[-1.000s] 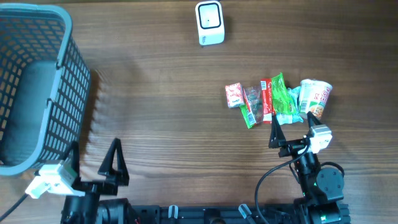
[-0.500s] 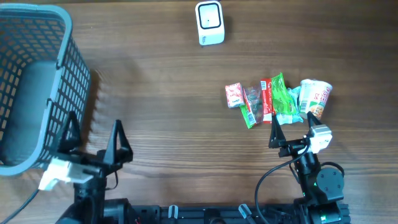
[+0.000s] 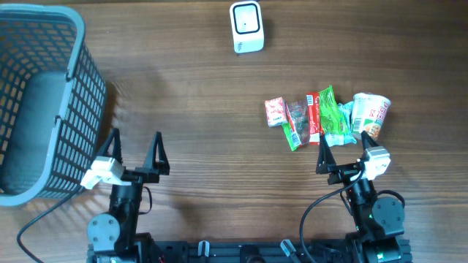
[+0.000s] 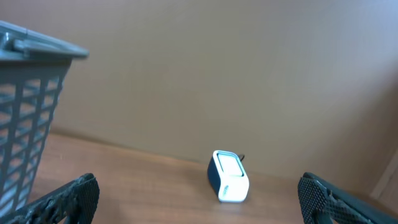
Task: Scan the item barcode
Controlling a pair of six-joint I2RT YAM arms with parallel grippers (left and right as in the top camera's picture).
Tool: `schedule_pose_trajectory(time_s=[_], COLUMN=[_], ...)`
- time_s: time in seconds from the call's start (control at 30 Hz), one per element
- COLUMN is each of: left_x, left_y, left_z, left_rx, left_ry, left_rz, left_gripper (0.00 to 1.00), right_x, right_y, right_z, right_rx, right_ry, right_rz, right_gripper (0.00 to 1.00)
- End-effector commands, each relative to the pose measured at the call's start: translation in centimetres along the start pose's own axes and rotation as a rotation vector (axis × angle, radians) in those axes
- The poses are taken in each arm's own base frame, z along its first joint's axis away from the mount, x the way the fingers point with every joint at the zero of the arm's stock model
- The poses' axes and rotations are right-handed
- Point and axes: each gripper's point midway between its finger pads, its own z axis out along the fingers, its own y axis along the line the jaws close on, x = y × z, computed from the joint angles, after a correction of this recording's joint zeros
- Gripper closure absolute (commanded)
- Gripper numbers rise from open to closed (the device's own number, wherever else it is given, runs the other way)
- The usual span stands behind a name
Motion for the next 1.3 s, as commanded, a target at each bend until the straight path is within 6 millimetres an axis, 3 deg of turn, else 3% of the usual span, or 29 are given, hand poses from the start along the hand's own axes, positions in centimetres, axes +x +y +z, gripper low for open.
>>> schedule_pose_trajectory(time_s=[0.0, 0.23, 0.43, 1.27], left_x=[2.4, 7.1, 7.1, 7.0], left_y=[0.6, 2.4, 2.1, 2.2], left_z=[-0.1, -0.9, -0.9, -0.9], left_rx=[-0.009, -0.089, -0.036, -0.040], left_ry=[0.069, 0.257, 0.269, 0.267], left_rz=[-0.014, -0.013, 0.268, 0.264], left_gripper=[0.00, 0.00, 0.00, 0.00], right_x=[-0.3, -0.3, -0.3, -0.3], right_y=[-0.4, -0.4, -0.4, -0.4], right_z=[-0.1, -0.1, -0.1, -0.1], right_rx=[0.019, 0.019, 0.019, 0.019], right_ry=[-0.016, -0.016, -0.016, -0.016], right_rz=[-0.004, -0.004, -0.003, -0.004], right_gripper=[0.00, 0.00, 0.00, 0.00])
